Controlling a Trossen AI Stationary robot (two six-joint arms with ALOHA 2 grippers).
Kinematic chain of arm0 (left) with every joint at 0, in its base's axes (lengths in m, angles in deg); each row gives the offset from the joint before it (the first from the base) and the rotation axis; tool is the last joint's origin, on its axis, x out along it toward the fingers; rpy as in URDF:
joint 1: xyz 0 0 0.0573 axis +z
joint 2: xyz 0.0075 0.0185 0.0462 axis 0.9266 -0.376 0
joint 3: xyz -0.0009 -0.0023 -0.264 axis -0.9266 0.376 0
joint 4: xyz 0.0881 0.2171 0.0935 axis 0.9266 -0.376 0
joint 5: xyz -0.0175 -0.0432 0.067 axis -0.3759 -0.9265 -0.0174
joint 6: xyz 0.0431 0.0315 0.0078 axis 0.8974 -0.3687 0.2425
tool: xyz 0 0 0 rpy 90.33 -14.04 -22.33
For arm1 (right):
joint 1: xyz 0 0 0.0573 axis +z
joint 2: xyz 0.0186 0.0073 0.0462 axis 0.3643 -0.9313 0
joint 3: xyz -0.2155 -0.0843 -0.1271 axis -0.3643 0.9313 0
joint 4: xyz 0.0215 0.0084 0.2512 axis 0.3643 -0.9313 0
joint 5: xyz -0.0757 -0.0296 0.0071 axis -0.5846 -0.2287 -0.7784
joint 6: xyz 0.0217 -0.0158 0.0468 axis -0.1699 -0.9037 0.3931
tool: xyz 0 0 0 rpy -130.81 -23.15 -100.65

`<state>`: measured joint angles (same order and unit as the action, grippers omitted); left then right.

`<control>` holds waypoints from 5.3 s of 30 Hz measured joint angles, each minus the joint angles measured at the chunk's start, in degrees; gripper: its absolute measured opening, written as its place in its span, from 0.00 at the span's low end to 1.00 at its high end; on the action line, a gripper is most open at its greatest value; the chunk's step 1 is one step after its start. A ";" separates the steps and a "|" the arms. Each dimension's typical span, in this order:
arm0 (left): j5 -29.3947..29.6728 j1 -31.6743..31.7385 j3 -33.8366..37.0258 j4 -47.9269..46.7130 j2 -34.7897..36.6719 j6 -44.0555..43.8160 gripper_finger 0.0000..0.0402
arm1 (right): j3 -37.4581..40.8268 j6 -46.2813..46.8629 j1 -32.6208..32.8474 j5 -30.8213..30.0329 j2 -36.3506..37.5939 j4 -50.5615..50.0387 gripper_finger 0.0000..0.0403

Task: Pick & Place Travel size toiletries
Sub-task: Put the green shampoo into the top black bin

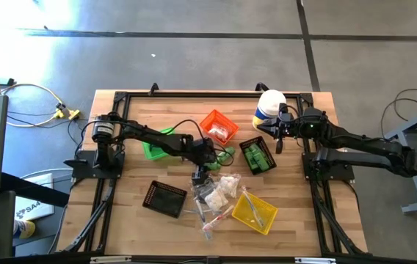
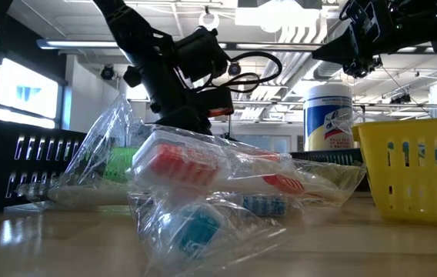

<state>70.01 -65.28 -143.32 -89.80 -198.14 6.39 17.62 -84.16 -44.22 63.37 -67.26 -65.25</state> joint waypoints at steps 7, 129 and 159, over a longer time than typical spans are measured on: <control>0.01 0.00 0.00 -0.11 0.04 0.01 0.45 | 0.00 0.05 0.00 0.00 0.00 0.00 0.01; -1.07 3.34 29.90 63.26 22.34 -7.48 0.45 | -11.82 11.54 19.13 -6.80 -58.61 60.51 0.79; -1.21 3.30 29.90 62.73 22.27 -7.72 0.45 | -14.62 8.57 19.45 -6.43 -59.49 57.92 0.43</control>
<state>68.79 -61.98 -113.42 -27.07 -175.87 -1.32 3.00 -75.59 -24.76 56.94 -126.75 -7.33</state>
